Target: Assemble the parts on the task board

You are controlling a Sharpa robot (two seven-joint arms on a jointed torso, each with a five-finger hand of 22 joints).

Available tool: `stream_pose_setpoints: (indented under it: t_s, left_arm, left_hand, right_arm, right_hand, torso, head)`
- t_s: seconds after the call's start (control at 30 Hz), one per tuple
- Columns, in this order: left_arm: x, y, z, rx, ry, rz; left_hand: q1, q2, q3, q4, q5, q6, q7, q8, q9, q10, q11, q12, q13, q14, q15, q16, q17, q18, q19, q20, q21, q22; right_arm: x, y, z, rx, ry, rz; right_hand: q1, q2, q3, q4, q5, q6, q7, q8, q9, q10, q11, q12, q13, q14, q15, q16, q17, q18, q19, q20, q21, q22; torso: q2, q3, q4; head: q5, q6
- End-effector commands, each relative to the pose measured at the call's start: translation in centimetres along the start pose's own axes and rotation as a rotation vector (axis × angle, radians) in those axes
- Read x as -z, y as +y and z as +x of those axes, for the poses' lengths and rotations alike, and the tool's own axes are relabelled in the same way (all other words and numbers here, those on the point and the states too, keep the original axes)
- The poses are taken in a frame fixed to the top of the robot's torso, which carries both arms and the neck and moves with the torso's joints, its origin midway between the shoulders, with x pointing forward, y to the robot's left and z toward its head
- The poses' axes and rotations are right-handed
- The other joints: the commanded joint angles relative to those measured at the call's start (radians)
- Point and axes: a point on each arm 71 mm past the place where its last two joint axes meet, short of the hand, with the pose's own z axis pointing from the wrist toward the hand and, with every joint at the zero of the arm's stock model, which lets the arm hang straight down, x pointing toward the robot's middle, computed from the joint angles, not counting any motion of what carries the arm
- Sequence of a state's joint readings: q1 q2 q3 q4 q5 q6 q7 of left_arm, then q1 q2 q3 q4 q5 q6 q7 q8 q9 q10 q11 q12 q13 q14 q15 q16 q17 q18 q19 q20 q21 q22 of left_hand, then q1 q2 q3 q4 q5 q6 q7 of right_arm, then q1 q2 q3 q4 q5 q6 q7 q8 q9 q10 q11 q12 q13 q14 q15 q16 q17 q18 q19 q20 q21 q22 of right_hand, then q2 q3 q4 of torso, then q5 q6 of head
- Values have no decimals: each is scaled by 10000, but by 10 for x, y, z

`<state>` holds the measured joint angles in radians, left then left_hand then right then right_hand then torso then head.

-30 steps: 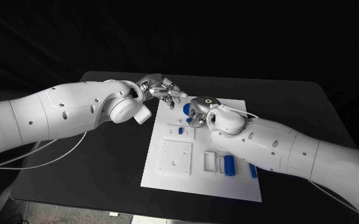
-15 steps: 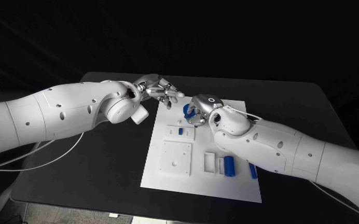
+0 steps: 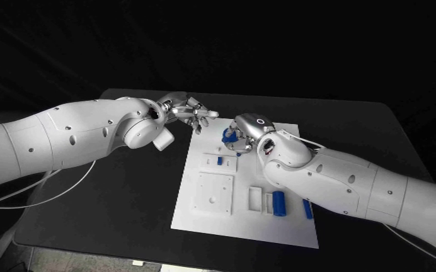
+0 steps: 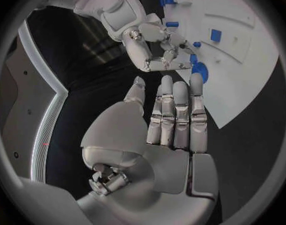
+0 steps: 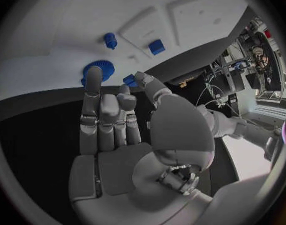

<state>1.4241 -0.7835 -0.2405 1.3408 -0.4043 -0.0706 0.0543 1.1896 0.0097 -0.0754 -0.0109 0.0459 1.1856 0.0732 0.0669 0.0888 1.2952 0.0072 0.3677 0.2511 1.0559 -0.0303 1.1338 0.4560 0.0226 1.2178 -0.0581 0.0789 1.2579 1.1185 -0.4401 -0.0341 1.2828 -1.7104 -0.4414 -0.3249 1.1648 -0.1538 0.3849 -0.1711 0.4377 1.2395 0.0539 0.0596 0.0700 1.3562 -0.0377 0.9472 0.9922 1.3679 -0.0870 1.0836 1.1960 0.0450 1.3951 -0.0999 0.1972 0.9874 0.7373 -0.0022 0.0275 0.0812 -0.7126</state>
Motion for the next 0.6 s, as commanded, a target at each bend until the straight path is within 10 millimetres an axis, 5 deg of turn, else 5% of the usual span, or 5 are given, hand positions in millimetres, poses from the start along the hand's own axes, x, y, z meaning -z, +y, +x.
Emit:
stream_pose_setpoints:
  t_s: [0.03, 0.3, 0.33, 0.37, 0.6]
  left_arm:
    - [1, 7, 1, -367, 903, -696]
    - [3, 15, -8, -729, 1040, -1240]
    - [3, 16, -8, -755, 1042, -1263]
    - [3, 16, -8, -777, 1060, -1277]
    - [0, 15, -5, -1144, 1066, -1334]
  left_hand:
    - [-411, -192, 415, 188, 104, 49, -45, 17, 557, -70, 25, 128, 114, 4, 12, 31, 44, 9, 28, 73, -51, 14]
    - [-1862, -904, 1475, 980, 1037, -296, -302, 346, 4991, -440, -132, 1463, 994, -74, -106, 874, 355, -60, 99, -48, 152, 637]
    - [-2228, -950, 1514, 1048, 1438, -1034, -315, 1144, 6926, -940, -154, 2271, 1480, -246, -142, 1248, 486, -108, 53, -76, 304, 740]
    - [-2395, -857, 1552, 1083, 1768, -1202, -365, 1451, 7447, -998, -173, 2561, 1587, -213, -127, 1310, 455, -84, 51, -75, 384, 720]
    - [-2788, -924, 1777, 1327, 2083, -1601, -399, 2210, 8384, -1670, -180, 4015, 1861, -577, -108, 2162, 396, -70, -351, -52, 1314, 736]
  right_arm:
    - [3, 2, -7, -297, -326, -244]
    - [15, 0, -20, -635, -472, -369]
    - [16, 0, -21, -665, -484, -382]
    - [18, 0, -23, -695, -499, -393]
    - [24, 0, -32, -947, -652, -483]
  right_hand:
    - [-94, 9, -67, -21, 46, 23, -41, 35, 10, 37, -19, 73, 15, 73, -11, 45, 24, 184, 54, -51, 32, 11]
    - [-86, 5, -77, -17, 32, 35, -45, 34, 8, 47, -20, 69, 12, 82, -14, 41, 25, 181, 65, -55, 22, 8]
    - [-86, 5, -77, -17, 32, 35, -45, 34, 8, 47, -20, 69, 12, 82, -14, 41, 25, 181, 65, -55, 22, 8]
    - [-84, 5, -82, -13, 25, 37, -45, 34, 8, 51, -20, 71, 14, 84, -15, 39, 24, 180, 68, -55, 20, 7]
    - [-60, 5, -83, -12, 24, 37, -45, 33, 6, 55, -21, 66, 11, 88, -16, 38, 27, 179, 73, -58, 14, 6]
  torso:
    - [-17, 16, -25]
    - [-116, 72, -171]
    - [-128, 84, -190]
    - [-138, 89, -201]
    - [-209, 147, -264]
  head:
    - [5, 23]
    - [79, 76]
    - [88, 84]
    - [95, 82]
    - [47, 61]
